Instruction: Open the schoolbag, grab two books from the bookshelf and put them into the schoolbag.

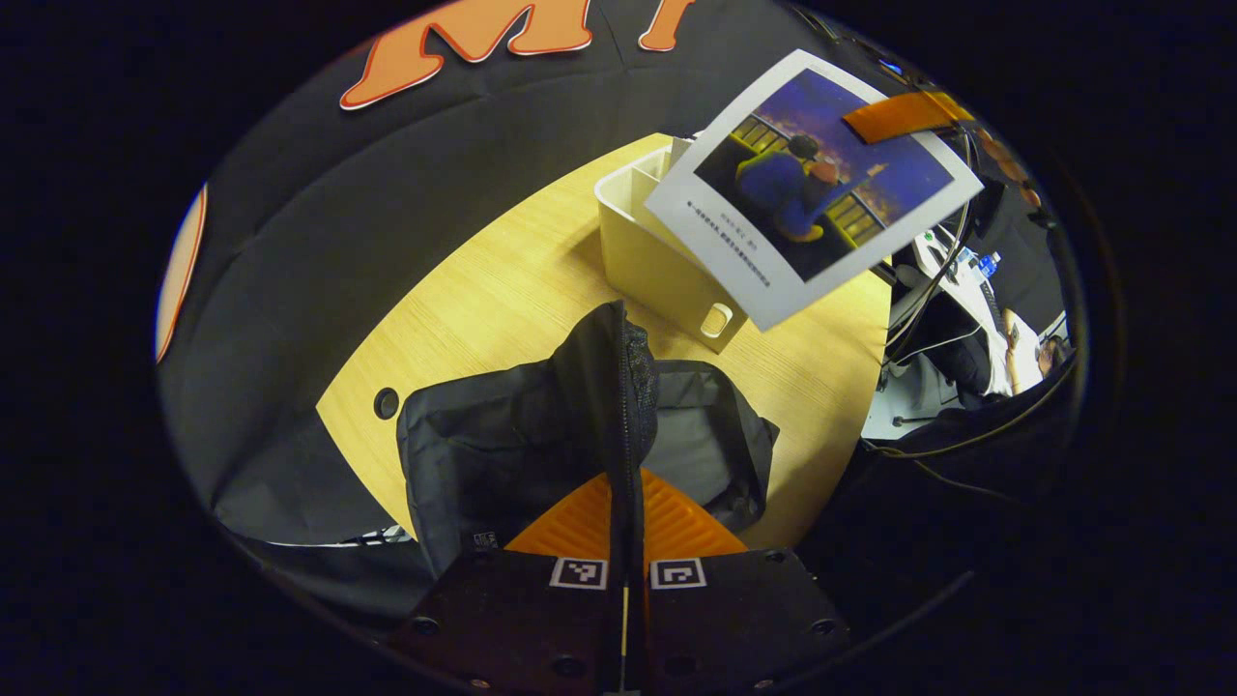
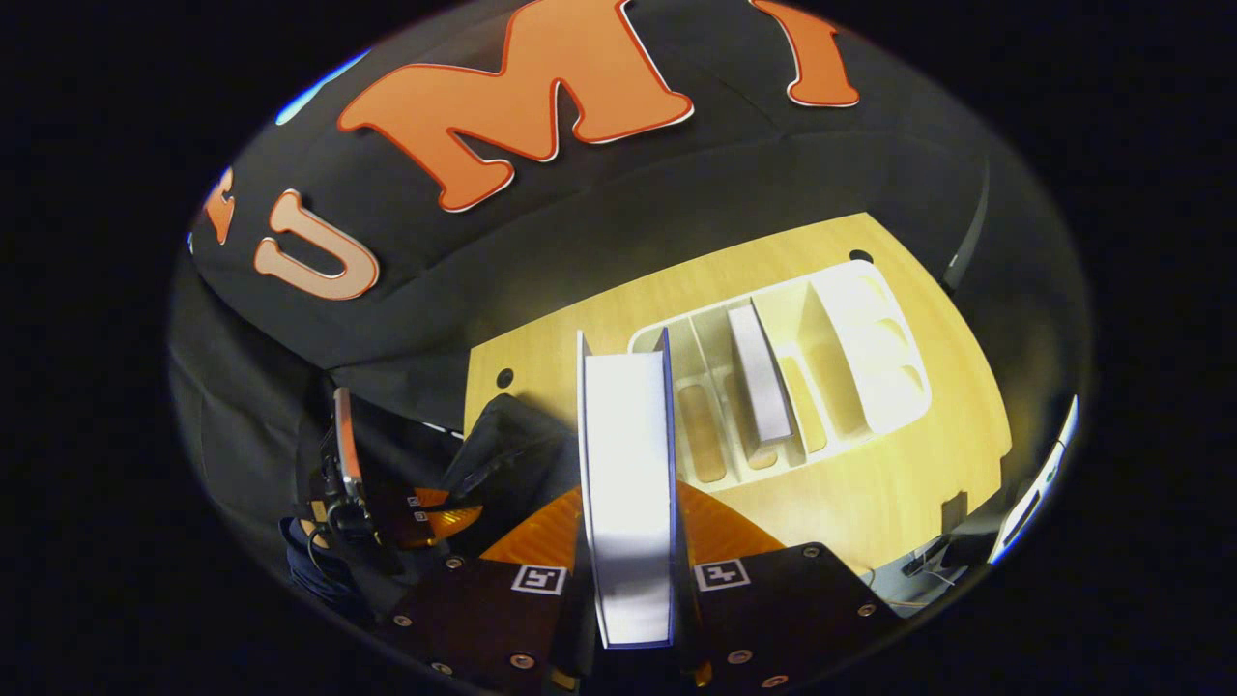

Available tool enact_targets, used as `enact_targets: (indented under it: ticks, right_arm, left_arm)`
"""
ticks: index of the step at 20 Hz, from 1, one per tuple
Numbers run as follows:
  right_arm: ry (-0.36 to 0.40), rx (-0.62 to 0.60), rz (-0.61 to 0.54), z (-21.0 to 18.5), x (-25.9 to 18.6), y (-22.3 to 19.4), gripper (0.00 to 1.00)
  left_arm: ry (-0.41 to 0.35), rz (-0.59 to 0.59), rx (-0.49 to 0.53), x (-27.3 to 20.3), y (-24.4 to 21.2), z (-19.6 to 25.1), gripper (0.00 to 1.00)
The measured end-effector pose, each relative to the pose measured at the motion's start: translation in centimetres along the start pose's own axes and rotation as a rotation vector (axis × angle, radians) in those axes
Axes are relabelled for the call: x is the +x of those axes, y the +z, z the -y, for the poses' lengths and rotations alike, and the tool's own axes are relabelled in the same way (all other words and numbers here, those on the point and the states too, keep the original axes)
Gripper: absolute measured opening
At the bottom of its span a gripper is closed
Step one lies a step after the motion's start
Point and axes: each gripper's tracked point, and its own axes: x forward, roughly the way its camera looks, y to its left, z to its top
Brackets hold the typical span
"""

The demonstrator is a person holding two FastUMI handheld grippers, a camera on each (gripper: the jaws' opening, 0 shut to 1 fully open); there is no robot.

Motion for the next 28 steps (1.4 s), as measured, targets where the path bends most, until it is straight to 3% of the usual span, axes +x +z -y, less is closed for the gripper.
enact_targets:
  ticks: [4, 11, 19, 24, 28]
  right_arm:
    - [0.074, 0.031, -0.011, -1.3, 0.5, -3.6, 0.33]
    - [0.193, 0.175, -0.09, -3.1, 5.4, -11.0, 0.33]
    - [0.322, 0.337, -0.04, -5.9, 13.0, -13.6, 0.33]
    - [0.442, 0.505, 0.01, -7.2, 16.9, -14.5, 0.32]
    - [0.483, 0.514, 0.065, -8.1, 18.8, -14.9, 0.32]
  left_arm:
    - [-0.008, 0.008, 0.015, -0.1, 0.0, 0.3, 0.02]
    - [-0.013, 0.023, 0.027, -0.2, -0.3, 1.0, 0.02]
    - [-0.02, 0.06, 0.001, 0.3, -0.7, 2.2, 0.02]
    - [-0.023, 0.076, -0.021, 0.2, -1.1, 3.3, 0.02]
    - [-0.018, 0.074, -0.001, 0.2, -0.9, 4.2, 0.02]
